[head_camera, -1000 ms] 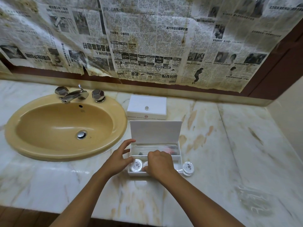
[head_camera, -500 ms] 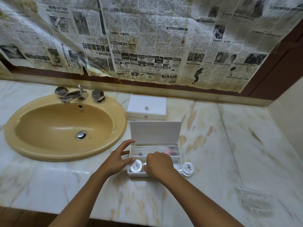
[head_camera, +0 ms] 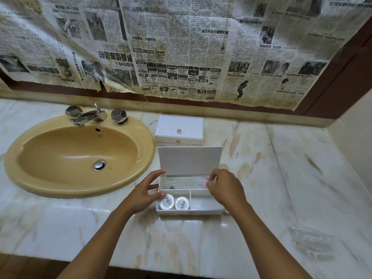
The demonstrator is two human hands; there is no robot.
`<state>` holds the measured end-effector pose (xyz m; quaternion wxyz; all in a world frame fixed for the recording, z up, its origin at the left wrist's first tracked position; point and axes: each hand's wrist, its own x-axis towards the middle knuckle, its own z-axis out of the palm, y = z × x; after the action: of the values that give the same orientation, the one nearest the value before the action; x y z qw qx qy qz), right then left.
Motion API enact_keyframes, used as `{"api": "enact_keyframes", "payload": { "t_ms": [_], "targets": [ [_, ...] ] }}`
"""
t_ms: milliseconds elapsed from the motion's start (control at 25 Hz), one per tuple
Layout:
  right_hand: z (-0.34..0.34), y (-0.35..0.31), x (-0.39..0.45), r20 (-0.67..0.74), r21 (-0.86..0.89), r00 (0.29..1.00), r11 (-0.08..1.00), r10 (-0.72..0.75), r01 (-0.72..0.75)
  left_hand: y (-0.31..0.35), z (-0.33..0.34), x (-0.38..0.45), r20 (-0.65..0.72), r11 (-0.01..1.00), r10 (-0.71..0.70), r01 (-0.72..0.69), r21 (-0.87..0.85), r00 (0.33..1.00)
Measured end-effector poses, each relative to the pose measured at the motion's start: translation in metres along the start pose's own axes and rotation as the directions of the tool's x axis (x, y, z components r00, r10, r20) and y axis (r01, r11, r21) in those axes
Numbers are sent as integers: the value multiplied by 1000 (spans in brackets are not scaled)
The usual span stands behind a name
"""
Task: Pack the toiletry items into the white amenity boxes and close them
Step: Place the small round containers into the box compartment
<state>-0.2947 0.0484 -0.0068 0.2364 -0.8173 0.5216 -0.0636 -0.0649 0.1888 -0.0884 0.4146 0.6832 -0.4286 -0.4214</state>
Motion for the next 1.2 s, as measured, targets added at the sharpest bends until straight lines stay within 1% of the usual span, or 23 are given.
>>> {"api": "enact_keyframes", "payload": {
  "t_ms": [120,240,520,680,880,1000,1080,1200],
  "targets": [
    [-5,25,5,6,-14,996,996,85,-85,-1,0,0,-3,1000,-2,2,0,1000],
    [0,44,4,82,-70,988,989,134,-129,-1,0,1,-1,1000,0,0,-1,1000],
    [12,56,3,204,-177,960,972,191,-155,0,0,1,6,1000,-4,4,-3,1000],
    [22,60,-2,214,-188,958,970,191,-151,-2,0,1,4,1000,1,-1,4,1000],
    [17,60,-3,152,-145,970,975,192,-171,-2,-1,1,7,1000,2,-2,-5,1000],
    [0,54,-2,31,-22,982,983,185,-185,-3,0,1,13,1000,7,-7,-9,1000],
    [-13,40,-3,-50,58,989,989,138,-135,-3,0,1,8,1000,8,-7,-15,1000],
    [-20,8,-10,-86,139,996,990,3,9,-4,1,2,6,1000,4,-4,-29,1000]
  ]
}}
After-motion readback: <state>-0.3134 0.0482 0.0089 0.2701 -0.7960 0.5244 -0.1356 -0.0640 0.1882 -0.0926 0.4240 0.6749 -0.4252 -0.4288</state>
